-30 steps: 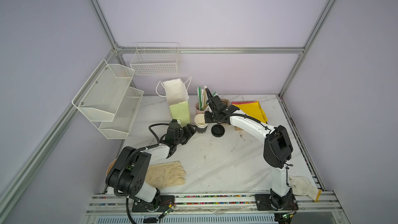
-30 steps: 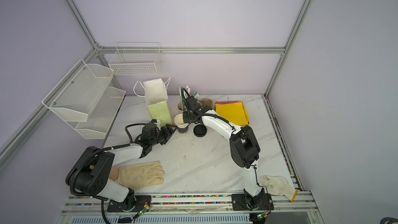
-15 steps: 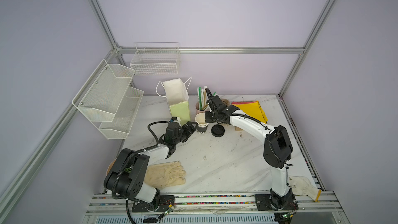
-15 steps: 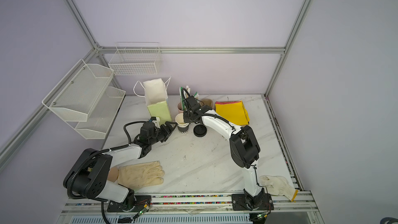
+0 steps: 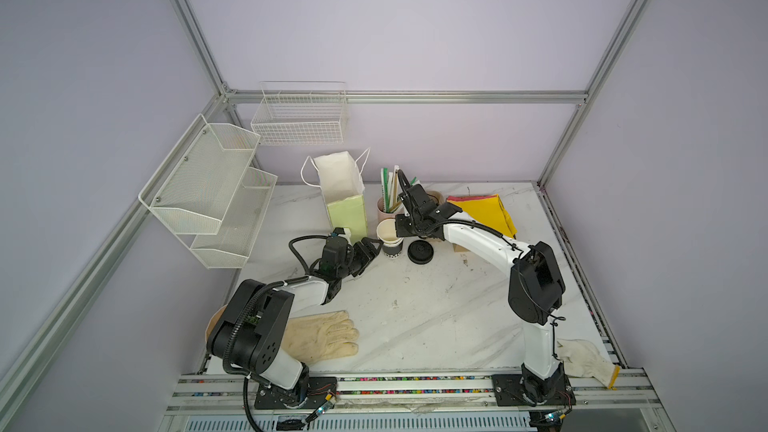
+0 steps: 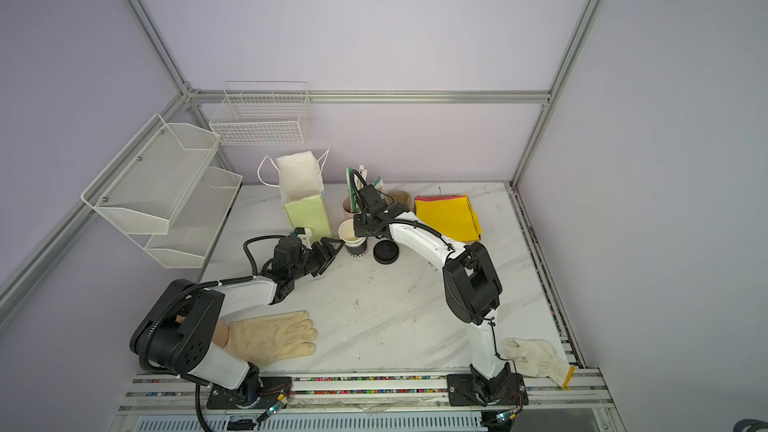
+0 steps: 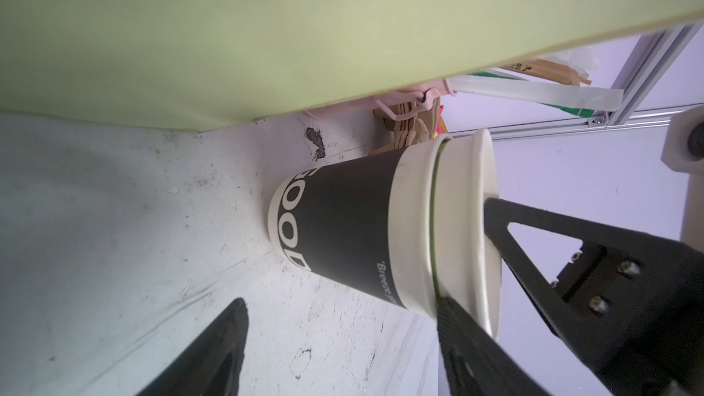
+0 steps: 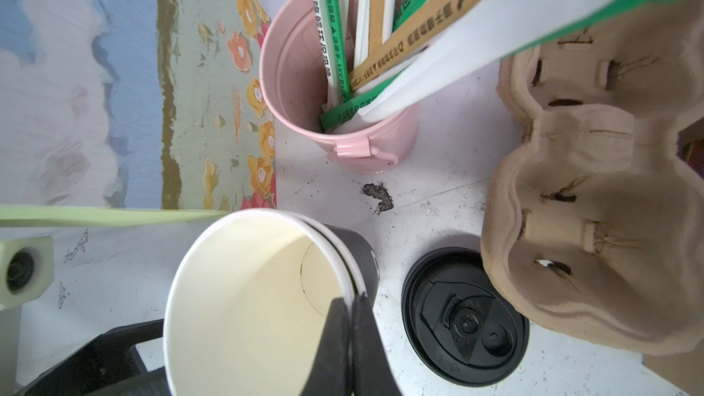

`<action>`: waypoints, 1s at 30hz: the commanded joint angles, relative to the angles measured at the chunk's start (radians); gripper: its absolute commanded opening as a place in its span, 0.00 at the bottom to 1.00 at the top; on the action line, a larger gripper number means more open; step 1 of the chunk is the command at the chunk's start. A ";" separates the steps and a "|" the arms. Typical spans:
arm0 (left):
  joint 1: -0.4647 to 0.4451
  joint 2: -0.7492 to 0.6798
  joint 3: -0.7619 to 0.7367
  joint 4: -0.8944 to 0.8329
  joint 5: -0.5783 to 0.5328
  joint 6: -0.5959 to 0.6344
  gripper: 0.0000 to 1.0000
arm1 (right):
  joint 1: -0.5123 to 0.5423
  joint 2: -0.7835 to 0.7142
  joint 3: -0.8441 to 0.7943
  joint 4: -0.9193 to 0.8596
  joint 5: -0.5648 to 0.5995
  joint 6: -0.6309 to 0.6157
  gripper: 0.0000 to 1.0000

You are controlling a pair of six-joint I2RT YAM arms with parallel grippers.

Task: Pack the takeout coffee
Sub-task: 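Hold the black cup with the left gripper while the right pulls the inner cup up, then set the green-banded cup down nearer the robot while the left gripper withdraws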

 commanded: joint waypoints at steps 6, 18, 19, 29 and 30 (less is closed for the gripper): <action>-0.002 0.022 0.023 -0.037 0.012 0.027 0.76 | 0.015 0.010 0.026 -0.005 -0.021 0.003 0.00; 0.000 -0.009 0.069 -0.105 0.005 0.053 0.81 | 0.016 0.029 0.102 -0.037 0.010 0.010 0.00; -0.001 -0.013 0.073 -0.105 0.004 0.054 0.82 | 0.017 0.035 0.107 -0.040 0.016 0.007 0.00; 0.011 -0.099 0.172 -0.188 0.037 0.111 0.92 | 0.011 0.063 0.136 -0.051 0.049 -0.009 0.00; 0.011 -0.116 0.182 -0.203 0.033 0.121 0.93 | 0.011 0.063 0.144 -0.053 0.056 -0.012 0.00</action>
